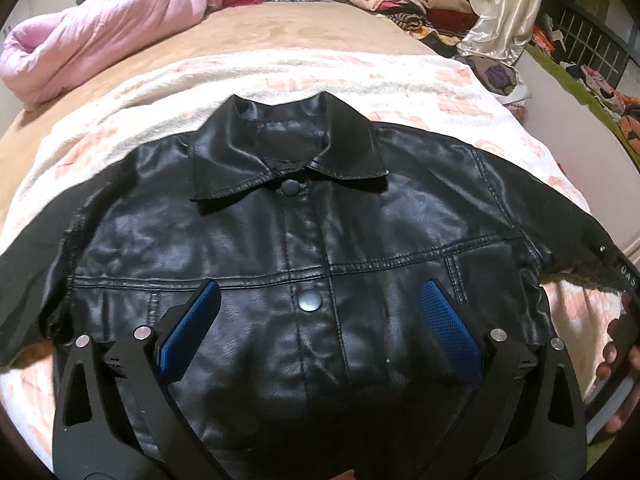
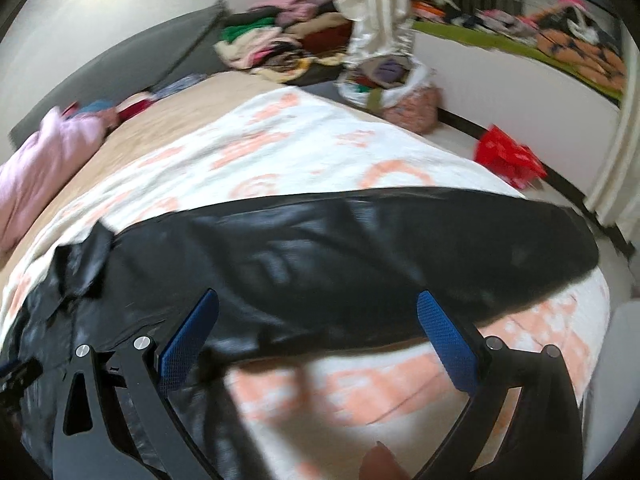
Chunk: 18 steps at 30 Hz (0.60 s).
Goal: Fold large clothes
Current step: 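Grasp the jacket sleeve with the right tool and fold it across the jacket body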
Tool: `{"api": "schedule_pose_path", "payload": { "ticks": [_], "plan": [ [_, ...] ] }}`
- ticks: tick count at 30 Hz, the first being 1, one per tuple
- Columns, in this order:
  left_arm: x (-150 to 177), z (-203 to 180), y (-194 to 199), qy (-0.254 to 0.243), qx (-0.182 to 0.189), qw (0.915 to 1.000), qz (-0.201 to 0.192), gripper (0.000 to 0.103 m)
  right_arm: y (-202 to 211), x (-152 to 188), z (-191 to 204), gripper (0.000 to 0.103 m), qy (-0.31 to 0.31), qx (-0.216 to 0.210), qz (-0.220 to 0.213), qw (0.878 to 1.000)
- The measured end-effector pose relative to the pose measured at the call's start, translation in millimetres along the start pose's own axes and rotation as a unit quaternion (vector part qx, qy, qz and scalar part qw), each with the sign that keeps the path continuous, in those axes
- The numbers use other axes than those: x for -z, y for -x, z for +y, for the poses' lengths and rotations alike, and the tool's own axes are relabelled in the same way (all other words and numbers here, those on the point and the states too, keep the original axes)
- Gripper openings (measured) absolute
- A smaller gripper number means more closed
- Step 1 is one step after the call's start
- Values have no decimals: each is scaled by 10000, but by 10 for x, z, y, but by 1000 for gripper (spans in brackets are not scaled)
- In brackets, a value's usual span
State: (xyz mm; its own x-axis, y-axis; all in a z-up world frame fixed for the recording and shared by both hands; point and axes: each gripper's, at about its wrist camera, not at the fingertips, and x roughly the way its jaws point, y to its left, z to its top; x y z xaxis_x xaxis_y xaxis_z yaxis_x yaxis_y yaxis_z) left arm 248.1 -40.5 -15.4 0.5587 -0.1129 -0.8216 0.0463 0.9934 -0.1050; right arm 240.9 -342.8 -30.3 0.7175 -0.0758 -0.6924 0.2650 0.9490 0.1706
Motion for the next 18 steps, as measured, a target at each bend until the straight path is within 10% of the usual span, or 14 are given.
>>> {"api": "schedule_pose_path", "payload": {
  "ticks": [8,18],
  "plan": [
    [32,43,-204,-32,27,10000,72,94,-166,49,-722,99,-1135,614,142,9915],
    [72,21,-296,-166,118,9998,49,94,-385,216,-1496,99,-2916,829,437,9520]
  ]
}}
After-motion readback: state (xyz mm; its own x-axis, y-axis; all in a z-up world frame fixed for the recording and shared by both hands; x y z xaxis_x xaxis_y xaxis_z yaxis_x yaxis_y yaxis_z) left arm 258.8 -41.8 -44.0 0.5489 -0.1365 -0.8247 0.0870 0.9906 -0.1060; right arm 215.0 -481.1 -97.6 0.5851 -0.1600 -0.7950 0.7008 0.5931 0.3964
